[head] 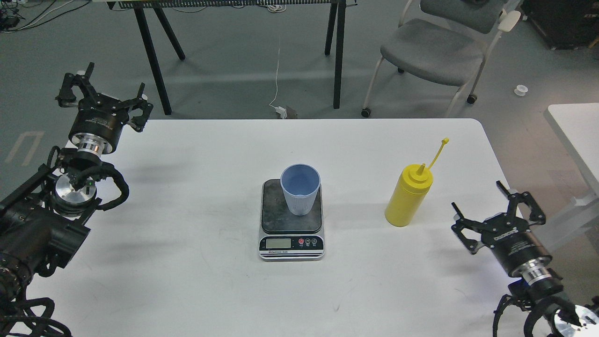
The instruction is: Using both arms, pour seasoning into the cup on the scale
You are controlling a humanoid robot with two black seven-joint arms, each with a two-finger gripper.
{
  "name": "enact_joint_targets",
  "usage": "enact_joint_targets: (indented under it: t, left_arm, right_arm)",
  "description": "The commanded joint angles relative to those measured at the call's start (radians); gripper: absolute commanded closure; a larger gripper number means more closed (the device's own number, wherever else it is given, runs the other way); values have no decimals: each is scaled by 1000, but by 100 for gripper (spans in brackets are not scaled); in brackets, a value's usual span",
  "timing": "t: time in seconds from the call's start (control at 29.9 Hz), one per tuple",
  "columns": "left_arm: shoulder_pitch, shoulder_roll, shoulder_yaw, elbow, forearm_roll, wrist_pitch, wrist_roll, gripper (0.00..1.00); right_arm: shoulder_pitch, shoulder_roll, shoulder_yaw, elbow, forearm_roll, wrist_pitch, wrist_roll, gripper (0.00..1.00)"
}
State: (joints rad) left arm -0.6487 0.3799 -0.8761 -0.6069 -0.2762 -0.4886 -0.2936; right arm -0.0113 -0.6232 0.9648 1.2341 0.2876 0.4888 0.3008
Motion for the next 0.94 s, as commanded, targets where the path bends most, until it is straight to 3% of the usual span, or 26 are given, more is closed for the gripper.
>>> enact_joint_targets:
  t: [0.0, 0.13, 0.33, 0.5, 0.7, 0.9]
  left_arm:
    - [3, -3, -1, 1, -1, 0, -4, 0]
    - [15, -6, -4, -2, -3, 0, -7, 0]
    - [34, -10, -11, -4, -3, 0, -7, 0]
    - [52, -13, -14, -4, -3, 0, -7, 0]
    - [52, -12, -17, -5, -5, 0, -7, 0]
    - [52, -12, -17, -5, -5, 0, -7, 0]
  right_arm:
    - [7, -36, 66, -34, -1, 0, -6, 1]
    - [115, -16, 114, -162, -1, 0, 6, 1]
    - [397, 22, 80, -404, -1, 0, -14, 1]
    - [595, 101, 37, -576, 8, 0, -92, 1]
    - [677, 224, 49, -720, 8, 0, -97, 0]
    - [671, 240, 42, -726, 7, 0, -94, 0]
